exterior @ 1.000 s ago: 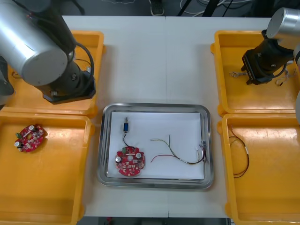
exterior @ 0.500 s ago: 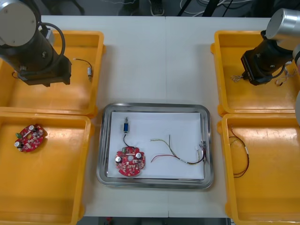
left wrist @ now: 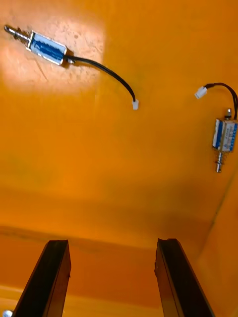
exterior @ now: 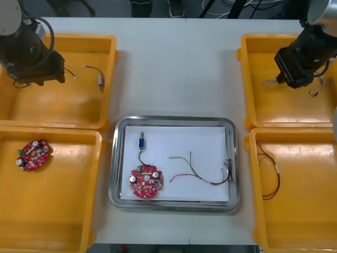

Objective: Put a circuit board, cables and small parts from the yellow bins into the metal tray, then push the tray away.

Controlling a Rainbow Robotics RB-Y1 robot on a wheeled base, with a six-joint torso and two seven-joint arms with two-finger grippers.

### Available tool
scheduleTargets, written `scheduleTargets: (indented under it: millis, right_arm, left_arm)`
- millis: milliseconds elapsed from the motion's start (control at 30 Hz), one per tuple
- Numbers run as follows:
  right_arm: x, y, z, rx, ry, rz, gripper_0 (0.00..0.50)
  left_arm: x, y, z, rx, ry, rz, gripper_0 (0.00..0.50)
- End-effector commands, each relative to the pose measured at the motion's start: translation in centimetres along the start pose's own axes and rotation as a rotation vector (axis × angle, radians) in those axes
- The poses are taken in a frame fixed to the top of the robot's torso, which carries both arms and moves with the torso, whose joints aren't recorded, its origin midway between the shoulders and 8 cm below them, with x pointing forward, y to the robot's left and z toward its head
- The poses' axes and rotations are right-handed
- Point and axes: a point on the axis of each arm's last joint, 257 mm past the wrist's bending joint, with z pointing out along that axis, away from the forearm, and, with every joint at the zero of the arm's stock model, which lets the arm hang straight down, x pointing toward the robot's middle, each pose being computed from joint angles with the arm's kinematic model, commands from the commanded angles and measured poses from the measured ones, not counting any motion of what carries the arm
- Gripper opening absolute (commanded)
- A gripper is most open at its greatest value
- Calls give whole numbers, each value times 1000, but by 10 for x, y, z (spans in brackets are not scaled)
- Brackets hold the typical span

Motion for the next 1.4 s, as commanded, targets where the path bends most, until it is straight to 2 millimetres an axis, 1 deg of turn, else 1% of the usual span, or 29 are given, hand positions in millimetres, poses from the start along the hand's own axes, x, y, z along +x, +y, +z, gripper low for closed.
scheduleTargets:
  millis: [33, 233, 400, 467, 500, 533, 600, 667, 767, 867, 1033, 1100, 1133, 1233, 1267, 1300, 1333, 1400]
  right_arm:
    - [-30, -1, -38, 6, -58, -69, 0]
    - [-24, -10, -60, 49, -38, -104, 0]
    - [-23, -18, -87, 56, -52, -157, 0]
    - [-23, -19, -97, 47, -65, -177, 0]
    - [-23, -23, -102, 50, -69, -188, 0]
    - [-22, -25, -104, 52, -69, -194, 0]
    - [-25, -20, -114, 19, -90, -219, 0]
    - [-26, -16, -121, -11, -105, -242, 0]
    - [-21, -10, -132, -66, -120, -291, 0]
    - [-16, -10, -139, -101, -147, -357, 0]
    - [6, -12, -143, -138, -185, -499, 0]
    - [20, -14, -145, -157, -189, -572, 0]
    - [23, -15, -145, -163, -187, -592, 0]
    - [51, -23, -147, -194, -164, -711, 0]
    - [56, -24, -148, -202, -158, -730, 0]
    - [67, -27, -149, -219, -144, -771, 0]
    - [73, -29, -150, -228, -139, -792, 0]
    - [94, -37, -154, -261, -118, -869, 0]
  left_arm:
    - [-49, 24, -29, 8, -115, -21, 500]
    - [-66, 41, -13, 19, -117, -94, 500]
    - [-82, 60, 1, 10, -142, -91, 500]
    - [-85, 65, 5, 7, -149, -87, 500]
    - [-87, 68, 7, 5, -149, -86, 500]
    - [-88, 70, 8, 3, -151, -86, 500]
    - [-91, 76, 11, -2, -148, -87, 500]
    - [-95, 78, 11, -2, -152, -81, 500]
    - [-100, 84, 13, -8, -161, -90, 500]
    - [-102, 90, 16, -15, -169, -91, 500]
    - [-103, 95, 22, -45, -179, -61, 500]
    - [-105, 97, 25, -56, -187, -50, 500]
    - [-105, 98, 25, -57, -190, -48, 500]
    - [-107, 101, 30, -69, -202, -32, 500]
    - [-108, 102, 30, -72, -205, -30, 500]
    - [-108, 104, 31, -76, -206, -27, 500]
    - [-108, 105, 32, -77, -207, -27, 500]
    - [-108, 109, 36, -82, -208, 1, 500]
